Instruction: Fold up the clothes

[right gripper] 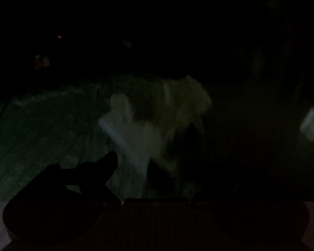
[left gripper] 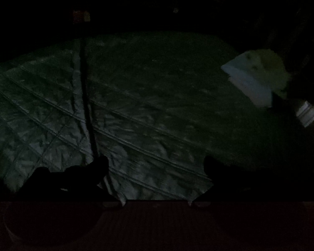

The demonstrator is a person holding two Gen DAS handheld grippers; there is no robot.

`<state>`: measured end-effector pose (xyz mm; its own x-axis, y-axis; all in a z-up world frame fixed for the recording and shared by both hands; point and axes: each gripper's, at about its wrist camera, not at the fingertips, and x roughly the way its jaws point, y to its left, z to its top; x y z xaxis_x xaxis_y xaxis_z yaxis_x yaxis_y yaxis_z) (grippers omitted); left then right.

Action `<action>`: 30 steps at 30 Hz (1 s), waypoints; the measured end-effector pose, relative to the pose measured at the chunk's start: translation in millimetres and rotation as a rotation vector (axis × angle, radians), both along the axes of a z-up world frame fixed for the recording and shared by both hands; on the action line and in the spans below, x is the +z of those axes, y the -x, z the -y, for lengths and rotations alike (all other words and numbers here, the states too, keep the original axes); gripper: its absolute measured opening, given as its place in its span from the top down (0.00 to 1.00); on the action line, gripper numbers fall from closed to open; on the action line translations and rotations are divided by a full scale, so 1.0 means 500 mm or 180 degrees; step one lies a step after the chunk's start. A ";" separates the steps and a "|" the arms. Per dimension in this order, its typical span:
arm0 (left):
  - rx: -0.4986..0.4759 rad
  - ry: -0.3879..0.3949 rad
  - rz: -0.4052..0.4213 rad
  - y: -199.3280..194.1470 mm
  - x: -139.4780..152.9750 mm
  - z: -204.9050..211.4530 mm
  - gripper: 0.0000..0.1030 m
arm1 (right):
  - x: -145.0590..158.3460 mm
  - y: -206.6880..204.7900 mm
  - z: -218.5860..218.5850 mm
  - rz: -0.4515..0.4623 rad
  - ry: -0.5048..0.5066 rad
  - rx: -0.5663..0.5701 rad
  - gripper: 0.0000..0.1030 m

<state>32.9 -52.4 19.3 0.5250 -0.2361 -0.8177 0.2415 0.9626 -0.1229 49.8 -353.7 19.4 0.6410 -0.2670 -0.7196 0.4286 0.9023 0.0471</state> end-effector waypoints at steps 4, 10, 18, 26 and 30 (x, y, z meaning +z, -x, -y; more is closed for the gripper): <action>-0.0023 -0.0016 0.0038 0.083 0.039 0.018 0.01 | 0.015 0.087 -0.034 -0.0201 -0.0275 -0.0153 0.16; -0.0214 0.0057 0.0078 0.185 0.071 0.016 0.01 | 0.054 0.228 -0.079 -0.0485 -0.0413 -0.0319 0.16; -0.0549 -0.0084 0.0295 0.292 0.119 0.064 0.01 | 0.105 0.326 -0.095 -0.0441 0.0034 -0.0427 0.15; -0.0626 -0.0207 0.0501 0.370 0.161 0.088 0.01 | 0.126 0.406 -0.083 -0.0238 -0.0010 -0.0379 0.14; -0.0553 -0.0232 0.0546 0.404 0.181 0.083 0.01 | 0.131 0.436 -0.099 -0.0199 0.0019 -0.0299 0.13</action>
